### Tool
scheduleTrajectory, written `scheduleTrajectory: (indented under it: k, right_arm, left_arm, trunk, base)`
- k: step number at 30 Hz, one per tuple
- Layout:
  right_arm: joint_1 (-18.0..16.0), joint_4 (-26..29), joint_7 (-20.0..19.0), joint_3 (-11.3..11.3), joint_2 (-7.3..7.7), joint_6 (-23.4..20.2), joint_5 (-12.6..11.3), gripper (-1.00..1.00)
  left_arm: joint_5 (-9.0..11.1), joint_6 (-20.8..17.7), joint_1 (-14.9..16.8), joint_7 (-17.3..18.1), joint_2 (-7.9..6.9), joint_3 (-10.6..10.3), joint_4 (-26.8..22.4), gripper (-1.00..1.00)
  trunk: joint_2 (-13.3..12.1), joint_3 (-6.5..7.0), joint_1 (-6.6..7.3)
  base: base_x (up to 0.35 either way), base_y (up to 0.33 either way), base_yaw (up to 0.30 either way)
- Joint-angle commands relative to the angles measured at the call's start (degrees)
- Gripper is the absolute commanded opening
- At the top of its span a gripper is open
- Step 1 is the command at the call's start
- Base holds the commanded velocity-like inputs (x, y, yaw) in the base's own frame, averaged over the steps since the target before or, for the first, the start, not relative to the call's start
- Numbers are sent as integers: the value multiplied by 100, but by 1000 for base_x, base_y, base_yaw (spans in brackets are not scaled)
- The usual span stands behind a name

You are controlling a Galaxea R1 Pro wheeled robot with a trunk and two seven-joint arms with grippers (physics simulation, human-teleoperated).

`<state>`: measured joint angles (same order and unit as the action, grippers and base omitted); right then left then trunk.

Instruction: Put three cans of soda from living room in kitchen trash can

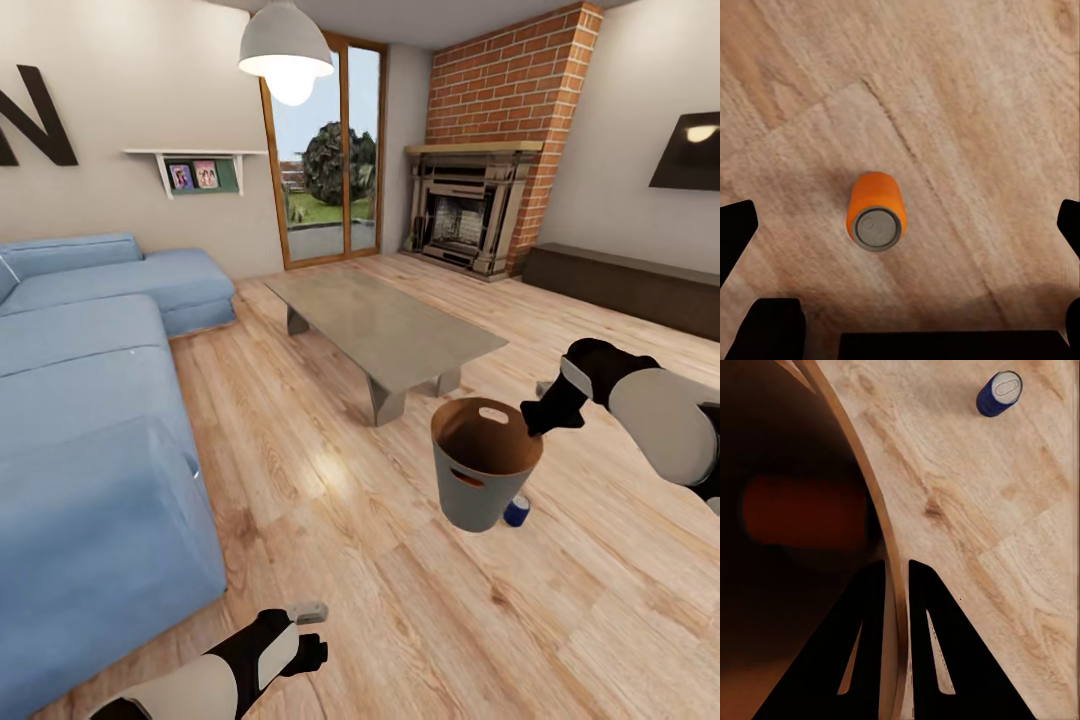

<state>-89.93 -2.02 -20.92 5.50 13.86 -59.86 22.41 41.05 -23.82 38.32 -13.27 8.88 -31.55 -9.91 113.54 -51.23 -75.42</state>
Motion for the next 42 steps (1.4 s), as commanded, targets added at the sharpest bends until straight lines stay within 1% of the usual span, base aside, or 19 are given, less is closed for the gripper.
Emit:
scheduleTrajectory:
  k: [1,5,8,16,23,42]
  right_arm:
    - [-30,-14,-20,20,11,-14,-88,-100]
    - [-65,-25,-18,-115,18,-14,-88,-100]
    - [-73,-26,-18,-159,4,-14,-88,-100]
    - [-71,-27,-18,-185,-5,-14,-88,-100]
    - [-70,-27,-18,-190,-6,-14,-88,-100]
    - [-62,-27,-18,-193,-1,-14,-88,-100]
  left_arm:
    - [0,0,0,0,0,0,3,100]
    - [-5,3,-3,0,0,-4,12,100]
    - [-8,7,-7,0,0,-7,16,100]
    - [-15,187,-9,1,0,-8,26,100]
    - [-3,225,-16,1,0,-9,33,100]
    - [8,232,-283,0,0,-6,26,100]
  trunk:
    - [42,-18,-22]
    - [203,-90,-110]
    - [323,-143,-176]
    - [644,-287,-352]
    - [924,-413,-505]
    - [1686,-754,-923]
  base:
    - [0,0,0]
    - [0,0,0]
    - [0,0,0]
    - [0,0,0]
    - [0,0,0]
    - [0,0,0]
